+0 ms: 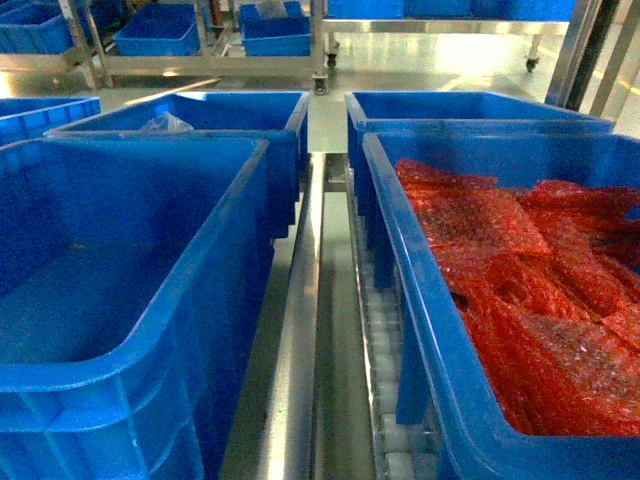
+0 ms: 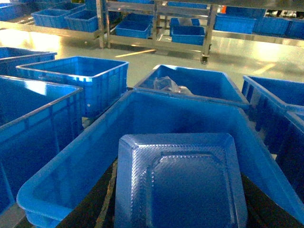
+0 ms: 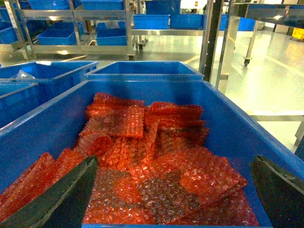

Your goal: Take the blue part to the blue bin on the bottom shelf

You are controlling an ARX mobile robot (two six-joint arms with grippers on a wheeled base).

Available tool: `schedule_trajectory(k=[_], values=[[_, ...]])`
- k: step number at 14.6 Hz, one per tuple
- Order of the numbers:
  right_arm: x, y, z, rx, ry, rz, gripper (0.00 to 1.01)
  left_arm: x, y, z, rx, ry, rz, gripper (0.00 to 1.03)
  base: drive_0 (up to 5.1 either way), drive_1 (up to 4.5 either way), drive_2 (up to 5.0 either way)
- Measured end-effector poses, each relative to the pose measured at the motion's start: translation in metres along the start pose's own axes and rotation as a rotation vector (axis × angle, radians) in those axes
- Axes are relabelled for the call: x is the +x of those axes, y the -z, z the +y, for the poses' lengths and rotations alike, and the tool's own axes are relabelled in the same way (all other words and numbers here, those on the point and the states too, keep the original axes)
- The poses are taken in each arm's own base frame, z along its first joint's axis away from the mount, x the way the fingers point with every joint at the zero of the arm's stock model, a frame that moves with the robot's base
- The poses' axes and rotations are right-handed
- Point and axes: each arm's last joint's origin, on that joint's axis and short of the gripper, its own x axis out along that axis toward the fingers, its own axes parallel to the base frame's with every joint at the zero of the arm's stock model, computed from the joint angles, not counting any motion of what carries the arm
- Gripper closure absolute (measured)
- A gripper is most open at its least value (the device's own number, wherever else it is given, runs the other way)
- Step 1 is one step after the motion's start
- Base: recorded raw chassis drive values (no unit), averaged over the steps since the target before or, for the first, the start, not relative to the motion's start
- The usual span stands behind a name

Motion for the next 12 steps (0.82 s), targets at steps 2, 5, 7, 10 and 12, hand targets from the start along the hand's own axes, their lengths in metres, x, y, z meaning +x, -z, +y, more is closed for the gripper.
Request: schedule_trajectory(k=[2, 5, 7, 10, 12], values=[[0.000, 0.000, 0.000, 0.000, 0.000, 0.000, 0.03, 0.000, 0.000, 0.000, 0.000, 0.000, 0.000, 0.60, 0.0, 0.00, 0.0], [0.000, 0.000, 0.000, 0.000, 0.000, 0.000, 0.03, 0.000, 0.000, 0.000, 0.000, 0.000, 0.000, 0.60, 0.0, 0.00, 0.0], [0.000, 0.000, 0.000, 0.000, 0.000, 0.000, 0.03, 0.000, -0.002, -0.002, 0.015, -0.026, -0.028, 0.60, 0.0, 0.00, 0.0], [0.000, 0.000, 0.000, 0.000, 0.000, 0.000, 0.03, 0.018, -0.011, -0.018, 0.020, 0.018, -0.052, 0.60, 0.0, 0.00, 0.0], [0.000, 0.000, 0.000, 0.000, 0.000, 0.000, 0.03, 0.052, -0.011, -0.030, 0.038, 0.052, -0.057, 0.60, 0.0, 0.00, 0.0]])
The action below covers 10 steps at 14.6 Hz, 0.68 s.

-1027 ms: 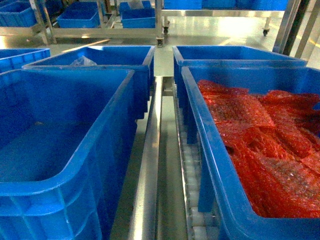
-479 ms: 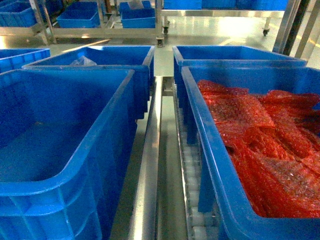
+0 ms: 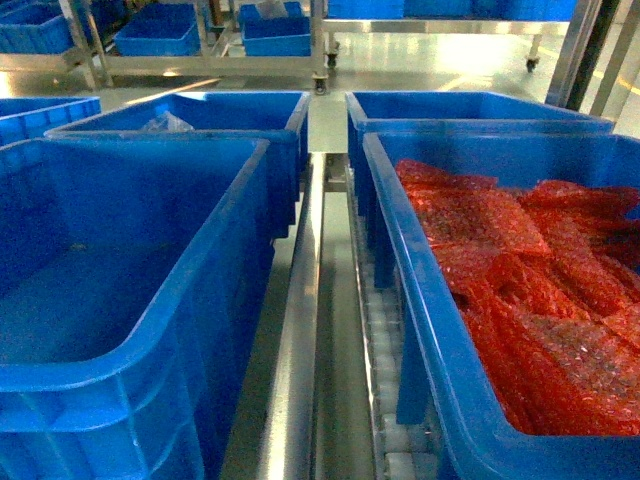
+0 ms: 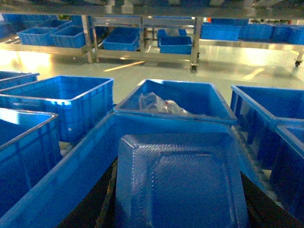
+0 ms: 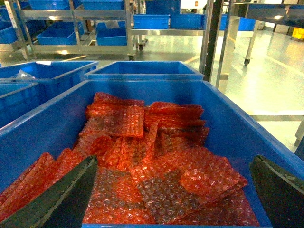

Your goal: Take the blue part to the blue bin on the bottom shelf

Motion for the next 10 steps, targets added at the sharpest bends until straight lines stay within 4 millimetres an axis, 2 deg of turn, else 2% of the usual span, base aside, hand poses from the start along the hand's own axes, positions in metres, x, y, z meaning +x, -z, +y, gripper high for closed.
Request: schedule_trajectory(k=[2, 3, 6, 8, 10], values=[[0.000, 0.000, 0.000, 0.000, 0.000, 0.000, 0.03, 0.036, 0.009, -0.004, -0.035, 0.007, 0.065, 0.59, 0.0, 0.00, 0.0], [0.000, 0.000, 0.000, 0.000, 0.000, 0.000, 0.03, 0.042, 0.018, -0.004, -0.056, -0.006, 0.110, 0.46, 0.0, 0.00, 0.0], [0.000, 0.000, 0.000, 0.000, 0.000, 0.000, 0.03, 0.040, 0.015, -0.003, -0.107, -0.004, 0.089, 0.04, 0.0, 0.00, 0.0], [0.000, 0.000, 0.000, 0.000, 0.000, 0.000, 0.03, 0.040, 0.014, -0.003, -0.110, 0.022, 0.066, 0.08, 0.0, 0.00, 0.0], [0.000, 0.000, 0.000, 0.000, 0.000, 0.000, 0.03, 0.028, 0.023, 0.010, -0.042, 0.138, 0.008, 0.33, 0.0, 0.00, 0.0]])
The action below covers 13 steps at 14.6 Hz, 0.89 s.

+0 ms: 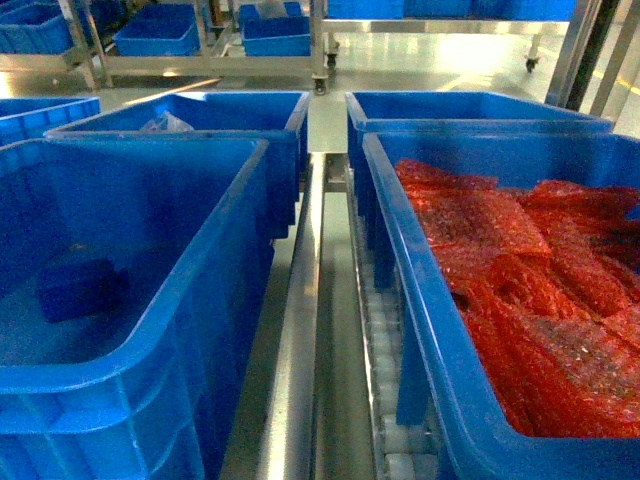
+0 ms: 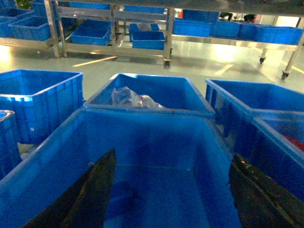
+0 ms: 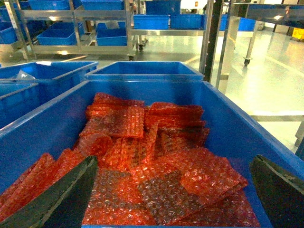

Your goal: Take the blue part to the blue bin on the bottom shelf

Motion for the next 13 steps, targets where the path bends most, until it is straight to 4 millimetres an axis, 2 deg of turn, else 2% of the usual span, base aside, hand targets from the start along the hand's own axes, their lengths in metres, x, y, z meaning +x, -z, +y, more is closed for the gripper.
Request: schedule_trajectory(k=[2, 5, 8, 13], values=[[0.000, 0.000, 0.000, 0.000, 0.000, 0.000, 0.03, -0.014, 0.019, 0.011, 0.033, 0.006, 0.028, 0.61, 0.0, 0.00, 0.0], [0.000, 0.000, 0.000, 0.000, 0.000, 0.000, 0.03, -0.032, 0.031, 0.021, 0.033, 0.008, 0.019, 1.01, 0.0, 0.00, 0.0], [0.000, 0.000, 0.000, 0.000, 0.000, 0.001, 0.03, -0.044, 0.039, 0.035, 0.033, -0.010, 0.017, 1.01, 0.0, 0.00, 0.0], [0.000, 0.000, 0.000, 0.000, 0.000, 0.000, 0.03, -0.059, 0.053, 0.035, 0.034, 0.012, 0.013, 1.01, 0.0, 0.00, 0.0]])
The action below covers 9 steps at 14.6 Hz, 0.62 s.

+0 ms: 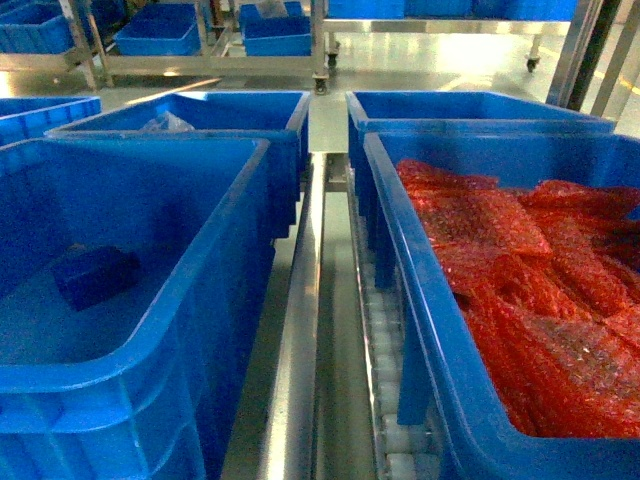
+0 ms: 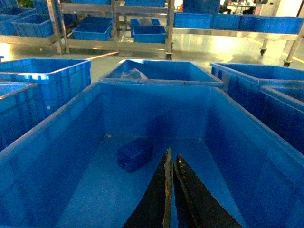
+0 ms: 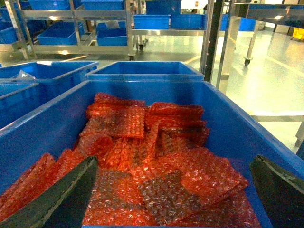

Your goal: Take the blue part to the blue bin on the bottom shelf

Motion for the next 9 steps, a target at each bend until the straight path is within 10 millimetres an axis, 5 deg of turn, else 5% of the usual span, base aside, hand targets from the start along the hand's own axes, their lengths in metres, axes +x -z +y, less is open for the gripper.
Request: schedule_trajectory(k=[9], values=[[0.000, 0.000, 0.000, 0.000, 0.000, 0.000, 0.03, -0.015, -0.001, 0.000, 0.000, 0.000, -0.013, 1.01, 0.0, 0.00, 0.0]])
